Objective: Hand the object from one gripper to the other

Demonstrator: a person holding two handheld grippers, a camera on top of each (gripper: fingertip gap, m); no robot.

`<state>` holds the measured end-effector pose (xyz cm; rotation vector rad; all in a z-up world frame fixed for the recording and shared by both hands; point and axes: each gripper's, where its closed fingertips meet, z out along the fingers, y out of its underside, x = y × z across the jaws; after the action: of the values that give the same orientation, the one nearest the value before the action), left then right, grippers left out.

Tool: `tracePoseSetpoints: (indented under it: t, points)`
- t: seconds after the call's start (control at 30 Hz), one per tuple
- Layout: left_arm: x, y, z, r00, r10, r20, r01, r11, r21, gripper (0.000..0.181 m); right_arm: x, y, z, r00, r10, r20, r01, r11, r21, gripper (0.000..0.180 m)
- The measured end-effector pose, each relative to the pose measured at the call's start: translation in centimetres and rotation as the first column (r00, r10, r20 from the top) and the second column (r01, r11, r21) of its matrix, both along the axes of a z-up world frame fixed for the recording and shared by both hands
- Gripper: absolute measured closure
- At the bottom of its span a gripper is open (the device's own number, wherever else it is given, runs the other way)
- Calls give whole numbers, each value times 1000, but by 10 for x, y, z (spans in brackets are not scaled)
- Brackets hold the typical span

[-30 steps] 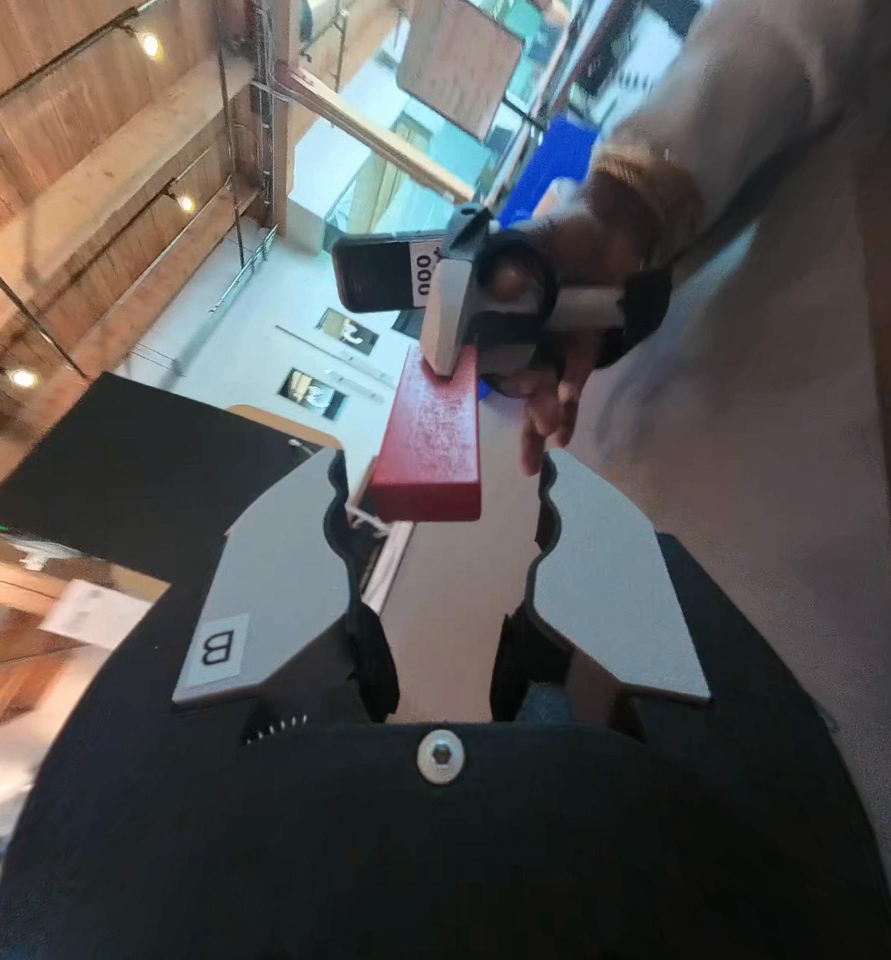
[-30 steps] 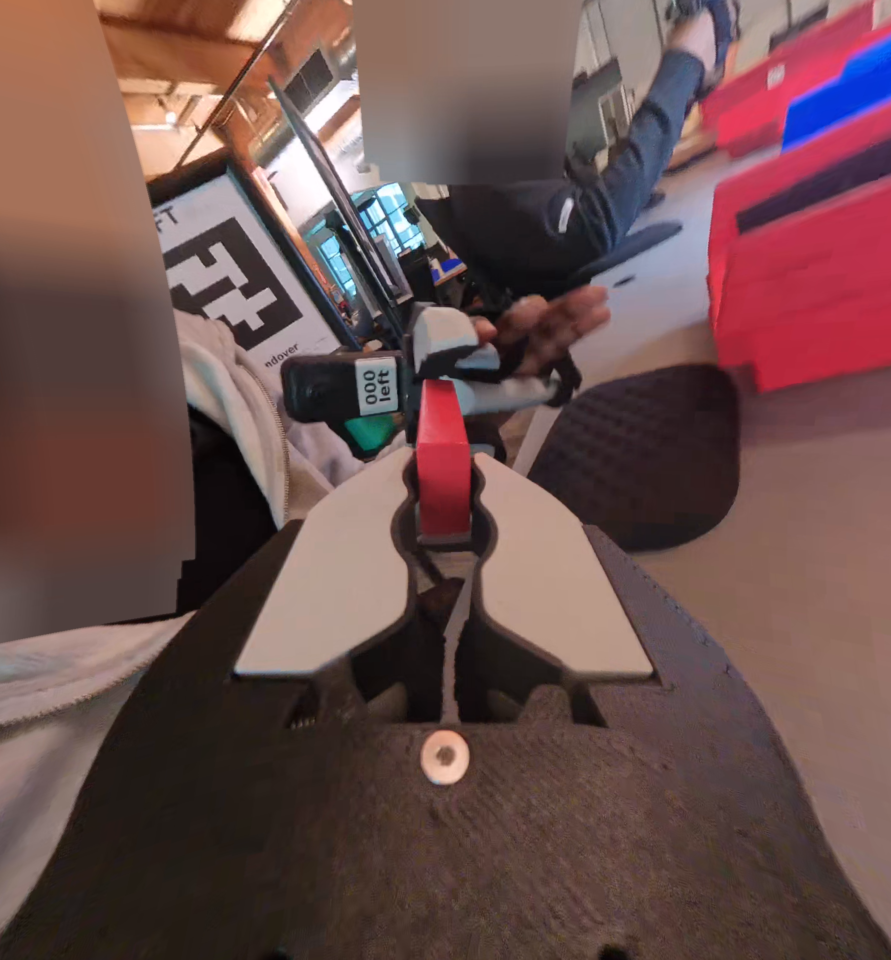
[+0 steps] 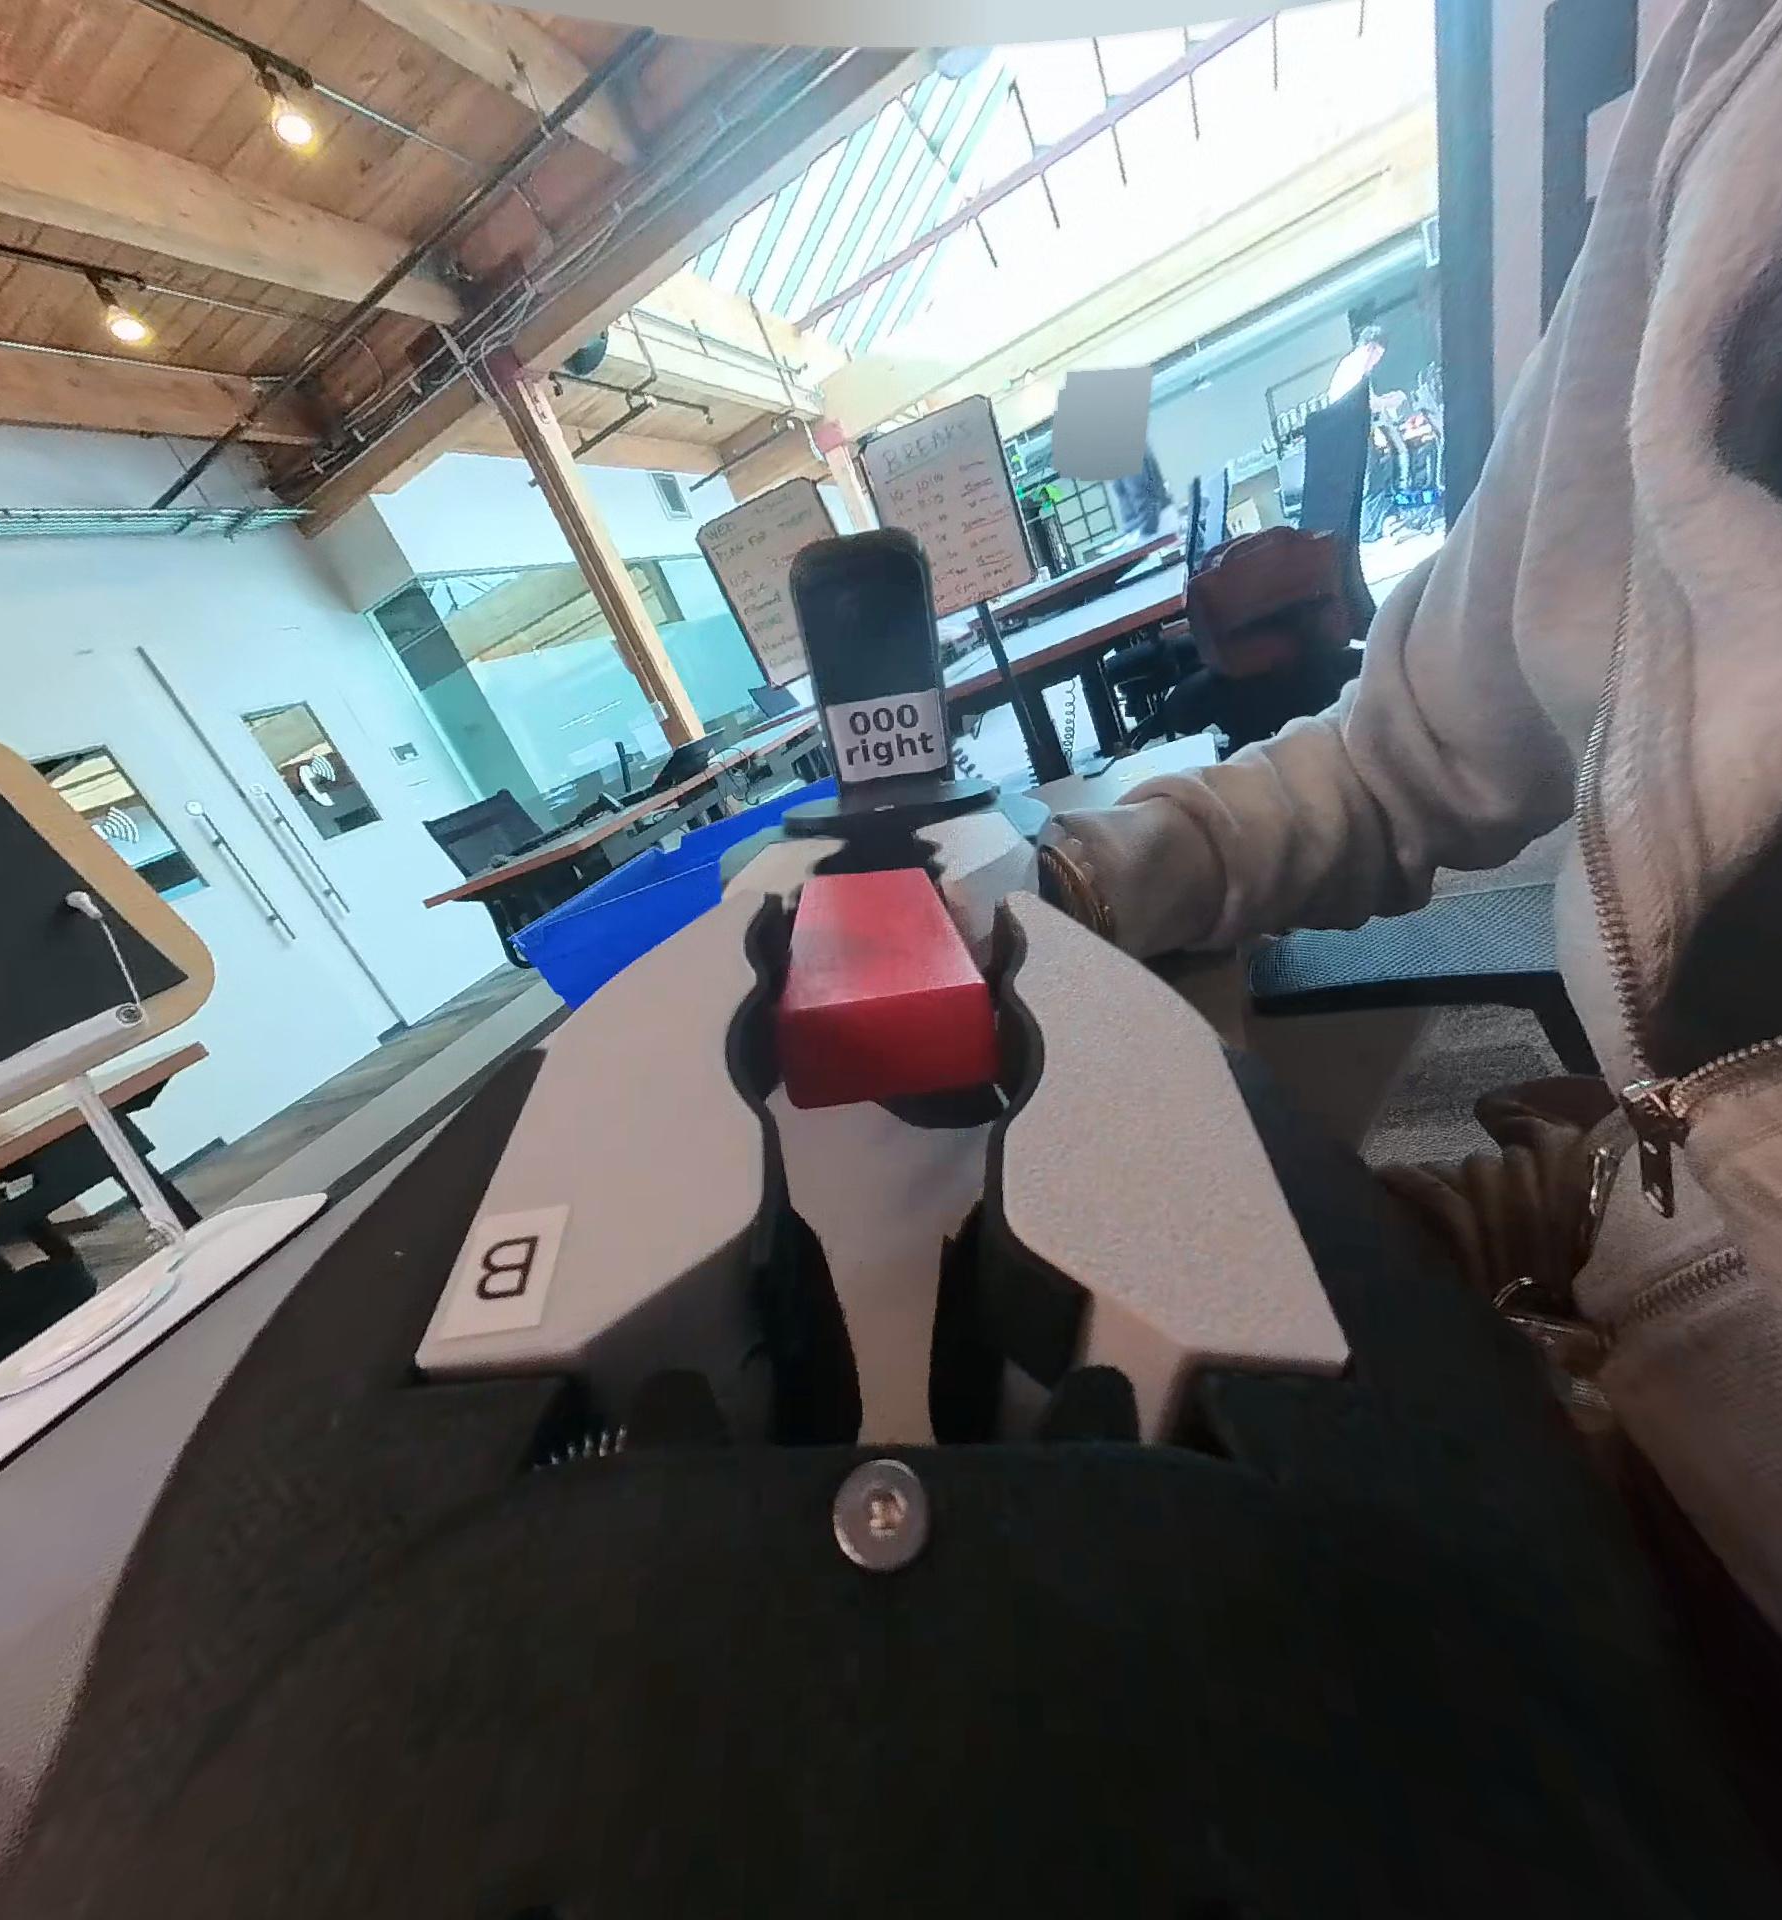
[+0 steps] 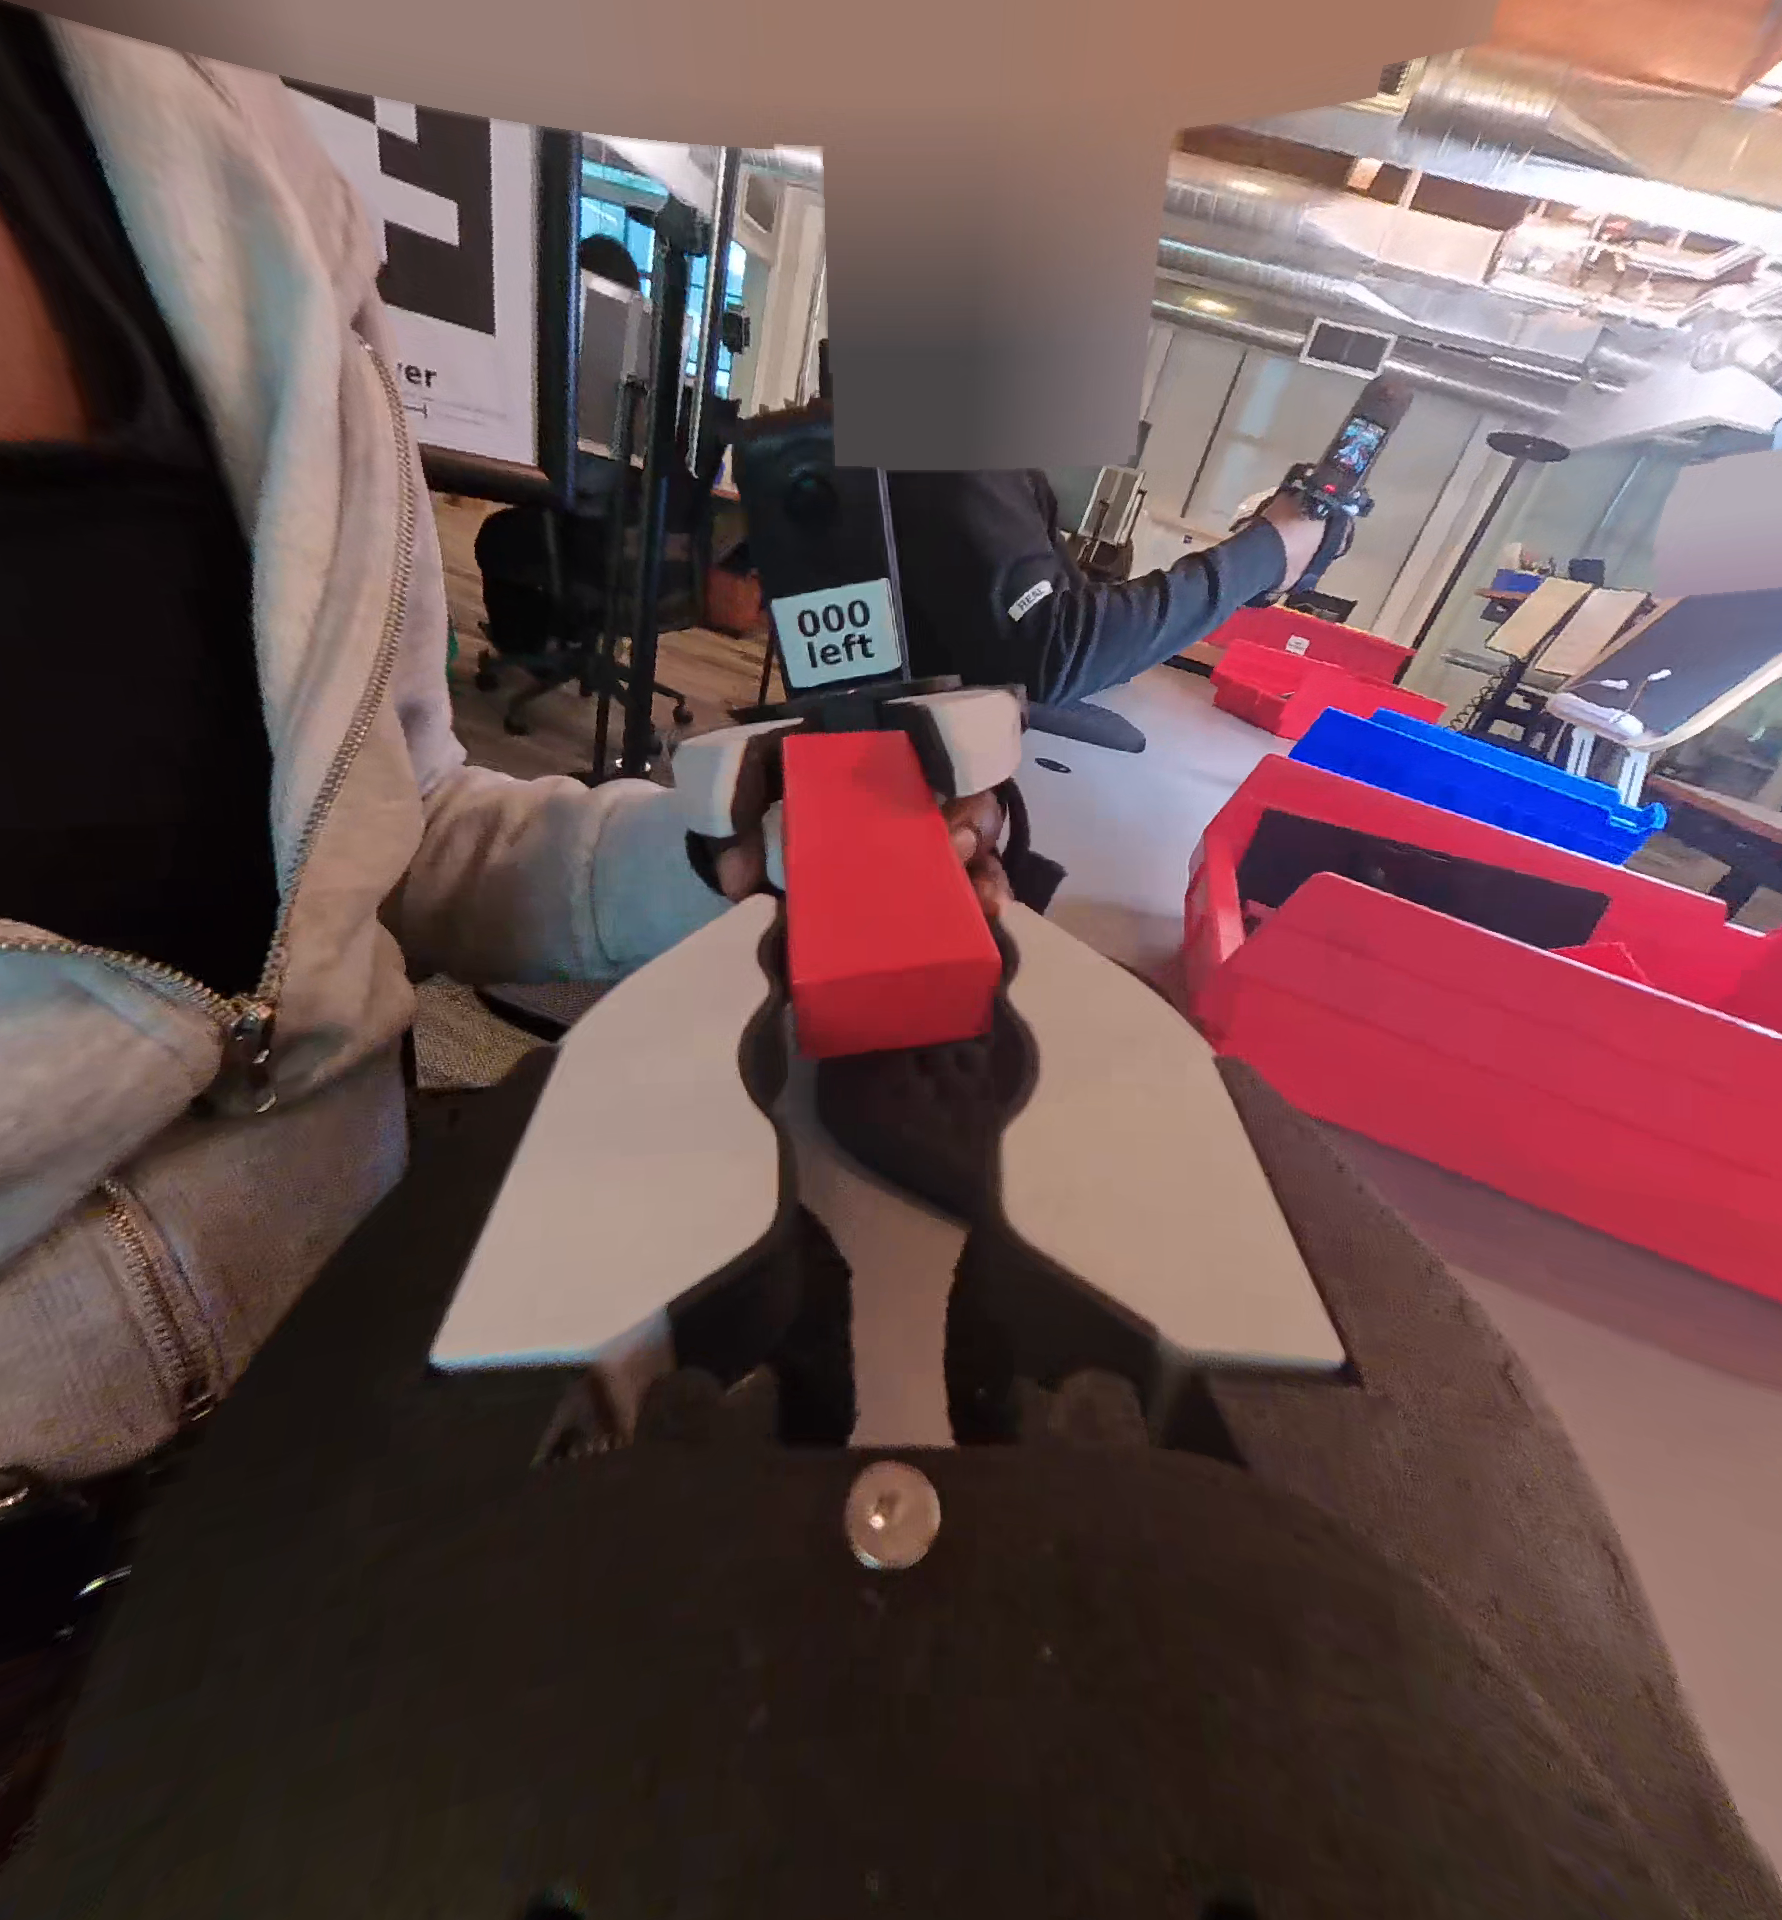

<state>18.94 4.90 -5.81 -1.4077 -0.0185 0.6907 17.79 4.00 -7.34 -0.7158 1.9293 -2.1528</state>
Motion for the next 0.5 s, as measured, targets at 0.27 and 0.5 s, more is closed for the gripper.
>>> tracePoseSetpoints:
  t: [0.27, 0.5]
  points:
    - [-11, -8, -5, 963, 181, -200, -208, 970, -125, 122, 1, 6, 5, 961, 75, 267, -118, 982, 146, 146]
    - [-27, -19, -19, 742, 289, -605, -587, 716, -377, 161, -8, 1, -5, 840, 43, 541, -238, 925, 296, 146]
